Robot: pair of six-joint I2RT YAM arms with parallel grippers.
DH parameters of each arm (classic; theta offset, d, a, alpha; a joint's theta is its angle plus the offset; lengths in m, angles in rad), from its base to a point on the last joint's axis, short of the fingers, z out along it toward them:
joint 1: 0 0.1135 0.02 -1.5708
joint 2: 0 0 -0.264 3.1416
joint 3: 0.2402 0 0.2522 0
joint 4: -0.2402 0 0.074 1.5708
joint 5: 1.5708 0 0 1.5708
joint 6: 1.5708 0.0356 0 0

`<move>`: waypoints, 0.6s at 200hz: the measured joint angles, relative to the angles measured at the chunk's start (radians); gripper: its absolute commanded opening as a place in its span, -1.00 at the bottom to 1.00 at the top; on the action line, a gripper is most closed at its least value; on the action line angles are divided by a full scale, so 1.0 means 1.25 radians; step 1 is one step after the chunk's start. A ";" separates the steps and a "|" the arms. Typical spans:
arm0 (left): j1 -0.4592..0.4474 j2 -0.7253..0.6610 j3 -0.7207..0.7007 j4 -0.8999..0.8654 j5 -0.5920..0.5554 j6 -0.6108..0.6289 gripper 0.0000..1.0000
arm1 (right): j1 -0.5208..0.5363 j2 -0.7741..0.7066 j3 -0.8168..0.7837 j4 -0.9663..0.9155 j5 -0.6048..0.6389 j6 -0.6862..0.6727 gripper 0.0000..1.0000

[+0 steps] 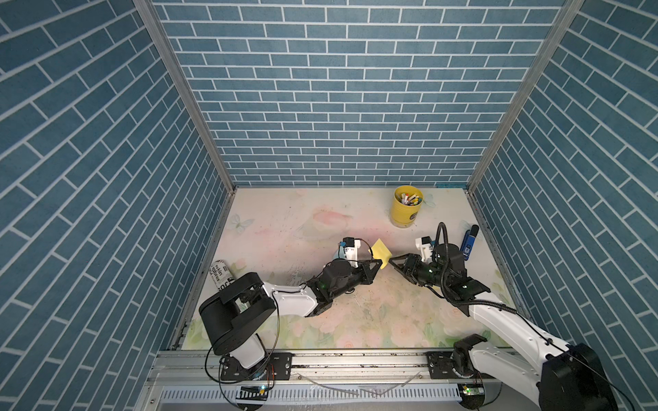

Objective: Tear off pages from different memo pads
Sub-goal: Place the memo pad at the center of the board.

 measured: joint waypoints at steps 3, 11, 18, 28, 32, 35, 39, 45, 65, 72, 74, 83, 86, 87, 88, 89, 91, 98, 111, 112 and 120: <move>-0.002 0.003 0.002 0.004 -0.001 -0.002 -1.00 | 0.000 0.002 0.000 0.009 -0.002 0.007 -0.05; -0.007 0.012 0.008 0.014 -0.003 -0.011 -1.00 | -0.002 0.003 0.000 0.032 -0.006 0.021 -0.05; -0.011 0.020 0.013 0.022 -0.004 -0.021 -1.00 | -0.005 0.001 0.000 0.043 -0.009 0.028 -0.06; -0.012 0.037 0.023 0.027 -0.008 -0.036 -1.00 | -0.014 -0.009 0.000 0.035 -0.008 0.029 -0.07; -0.013 0.042 0.027 0.026 -0.008 -0.042 -1.00 | -0.019 -0.013 0.001 0.029 -0.007 0.029 -0.07; -0.012 0.050 0.034 0.022 -0.007 -0.045 -1.00 | -0.024 -0.020 0.002 0.017 -0.004 0.025 -0.07; -0.012 0.057 0.040 0.018 -0.007 -0.051 -0.99 | -0.031 -0.028 0.004 0.000 -0.002 0.020 -0.07; -0.013 0.072 0.056 0.005 -0.005 -0.056 -0.99 | -0.043 -0.042 0.010 -0.036 0.004 0.008 -0.07; -0.013 0.135 0.143 -0.076 0.026 -0.060 -0.97 | -0.096 -0.100 0.056 -0.171 0.032 -0.051 -0.07; -0.013 0.159 0.182 -0.111 0.044 -0.057 -0.97 | -0.117 -0.119 0.077 -0.211 0.039 -0.074 -0.07; -0.013 0.164 0.190 -0.118 0.047 -0.056 -0.97 | -0.124 -0.125 0.083 -0.224 0.041 -0.080 -0.07; -0.013 0.190 0.236 -0.164 0.071 -0.052 -0.97 | -0.151 -0.142 0.108 -0.265 0.048 -0.106 -0.08; -0.013 0.198 0.249 -0.175 0.077 -0.050 -0.97 | -0.158 -0.146 0.115 -0.276 0.049 -0.114 -0.08; -0.013 0.200 0.252 -0.179 0.079 -0.049 -0.97 | -0.162 -0.149 0.119 -0.282 0.051 -0.119 -0.08; -0.013 0.204 0.258 -0.185 0.083 -0.048 -0.97 | -0.164 -0.150 0.120 -0.284 0.052 -0.121 -0.08; -0.013 0.206 0.262 -0.188 0.084 -0.047 -0.97 | -0.168 -0.152 0.124 -0.290 0.052 -0.124 -0.08; -0.013 0.211 0.270 -0.198 0.088 -0.046 -0.97 | -0.172 -0.153 0.127 -0.294 0.053 -0.127 -0.08; -0.014 0.227 0.299 -0.231 0.103 -0.039 -0.96 | -0.188 -0.160 0.138 -0.316 0.057 -0.144 -0.09; -0.014 0.256 0.346 -0.295 0.127 -0.021 -0.96 | -0.208 -0.166 0.145 -0.346 0.064 -0.168 -0.11; -0.014 0.258 0.349 -0.298 0.129 -0.020 -0.96 | -0.208 -0.166 0.145 -0.348 0.064 -0.169 -0.11; -0.014 0.277 0.376 -0.337 0.144 -0.005 -0.96 | -0.213 -0.165 0.145 -0.368 0.068 -0.181 -0.12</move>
